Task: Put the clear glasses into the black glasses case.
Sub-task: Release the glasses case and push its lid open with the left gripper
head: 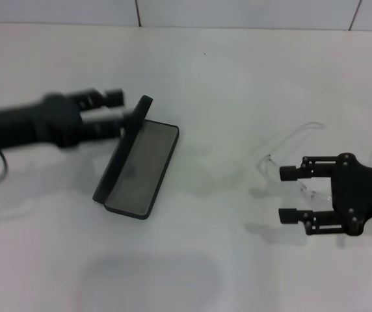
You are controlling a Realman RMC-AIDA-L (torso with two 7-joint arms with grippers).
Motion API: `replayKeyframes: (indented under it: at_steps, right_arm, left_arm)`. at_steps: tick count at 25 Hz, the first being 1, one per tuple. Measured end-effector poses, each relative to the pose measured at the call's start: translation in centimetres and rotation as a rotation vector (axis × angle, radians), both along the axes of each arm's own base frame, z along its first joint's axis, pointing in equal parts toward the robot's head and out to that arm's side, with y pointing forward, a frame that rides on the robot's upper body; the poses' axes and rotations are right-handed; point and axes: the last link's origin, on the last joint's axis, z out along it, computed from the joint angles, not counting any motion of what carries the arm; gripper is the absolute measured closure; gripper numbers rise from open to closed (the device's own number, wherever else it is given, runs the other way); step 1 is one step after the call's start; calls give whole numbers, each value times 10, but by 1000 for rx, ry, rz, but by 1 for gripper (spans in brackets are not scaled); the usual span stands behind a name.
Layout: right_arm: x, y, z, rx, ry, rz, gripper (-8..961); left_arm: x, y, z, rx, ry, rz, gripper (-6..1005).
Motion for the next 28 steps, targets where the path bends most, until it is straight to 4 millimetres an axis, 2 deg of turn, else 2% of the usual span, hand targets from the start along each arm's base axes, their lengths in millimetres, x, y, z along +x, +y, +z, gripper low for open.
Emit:
replayKeyframes:
  at_steps: [4,8,12,17,22,28]
  right_arm:
    - [0,1,2,13,16,-6,274]
    - [3,0,3,26,31,-28,274]
    - [7,1,5,43,53,-60,274]
    - [7,3,7,59,62,-70,275]
    - [7,6,6,63,61,-78,275]
    - [8,5,6,64,63,-84,275]
  left_arm:
    - [27,15,25,-9,125,112,115]
    - [53,32,25,-39,408,283,193]
    - [64,47,7,-78,618,427,210]
    - [73,55,-16,-76,781,464,208]
    - [83,66,-38,-102,853,460,211]
    - [80,78,-55,-138,902,489,214]
